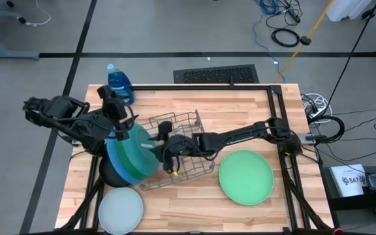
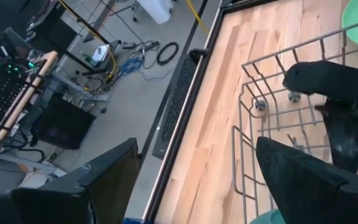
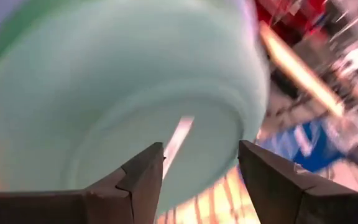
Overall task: Sort dishes
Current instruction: Put the light green plate into the gray dish rack
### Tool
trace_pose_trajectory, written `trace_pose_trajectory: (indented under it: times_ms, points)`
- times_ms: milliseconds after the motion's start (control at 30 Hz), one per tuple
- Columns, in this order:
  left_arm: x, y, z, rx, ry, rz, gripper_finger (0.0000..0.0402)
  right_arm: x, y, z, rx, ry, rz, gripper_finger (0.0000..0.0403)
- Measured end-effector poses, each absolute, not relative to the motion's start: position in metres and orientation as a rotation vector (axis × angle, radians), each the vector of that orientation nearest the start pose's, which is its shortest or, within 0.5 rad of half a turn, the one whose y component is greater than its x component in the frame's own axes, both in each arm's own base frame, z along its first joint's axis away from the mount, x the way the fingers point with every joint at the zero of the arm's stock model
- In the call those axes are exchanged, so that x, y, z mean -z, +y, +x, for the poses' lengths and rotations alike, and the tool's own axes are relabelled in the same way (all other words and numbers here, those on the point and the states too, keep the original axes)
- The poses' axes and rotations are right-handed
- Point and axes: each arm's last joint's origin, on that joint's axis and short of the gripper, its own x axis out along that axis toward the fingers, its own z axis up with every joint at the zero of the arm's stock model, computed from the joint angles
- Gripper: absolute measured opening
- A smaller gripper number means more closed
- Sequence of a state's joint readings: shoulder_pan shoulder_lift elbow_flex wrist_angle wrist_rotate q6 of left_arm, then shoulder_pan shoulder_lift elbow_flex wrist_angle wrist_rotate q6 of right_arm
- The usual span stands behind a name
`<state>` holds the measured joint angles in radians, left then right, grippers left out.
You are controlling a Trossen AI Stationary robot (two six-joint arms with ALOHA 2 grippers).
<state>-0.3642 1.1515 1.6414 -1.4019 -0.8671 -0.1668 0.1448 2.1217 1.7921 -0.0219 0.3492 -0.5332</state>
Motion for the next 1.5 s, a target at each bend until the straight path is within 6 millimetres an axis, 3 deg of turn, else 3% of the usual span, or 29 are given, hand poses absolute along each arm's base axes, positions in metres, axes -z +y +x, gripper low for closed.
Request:
trace_pose_trajectory:
  times_ms: [167, 400, 533, 733, 1033, 1233, 1500]
  points:
    - [-0.434, -0.036, 0.157, -0.531, 0.723, 0.382, 0.0325, -0.291, 0.075, 0.463, 0.057, 0.574, -0.589, 0.0201]
    - [-0.423, -0.041, 0.17, -0.516, 0.697, 0.409, 0.0325, -0.328, 0.092, 0.39, 0.005, 0.868, -0.484, 0.0201]
    - [-0.424, -0.042, 0.174, -0.52, 0.664, 0.407, 0.0325, -0.332, 0.105, 0.355, 0.037, 1.037, -0.382, 0.0201]
    - [-0.43, -0.044, 0.179, -0.512, 0.608, 0.433, 0.0325, -0.314, 0.143, 0.326, 0.078, 1.165, -0.274, 0.0201]
    - [-0.432, -0.045, 0.181, -0.5, 0.585, 0.451, 0.0325, -0.254, 0.187, 0.294, 0.197, 1.226, -0.087, 0.0201]
    - [-0.434, -0.045, 0.183, -0.494, 0.576, 0.473, 0.0325, -0.237, 0.199, 0.299, 0.265, 0.991, -0.106, 0.0201]
    - [-0.433, -0.046, 0.183, -0.442, 0.586, 0.462, 0.0325, -0.216, 0.201, 0.289, 0.252, 1.143, 0.158, 0.0201]
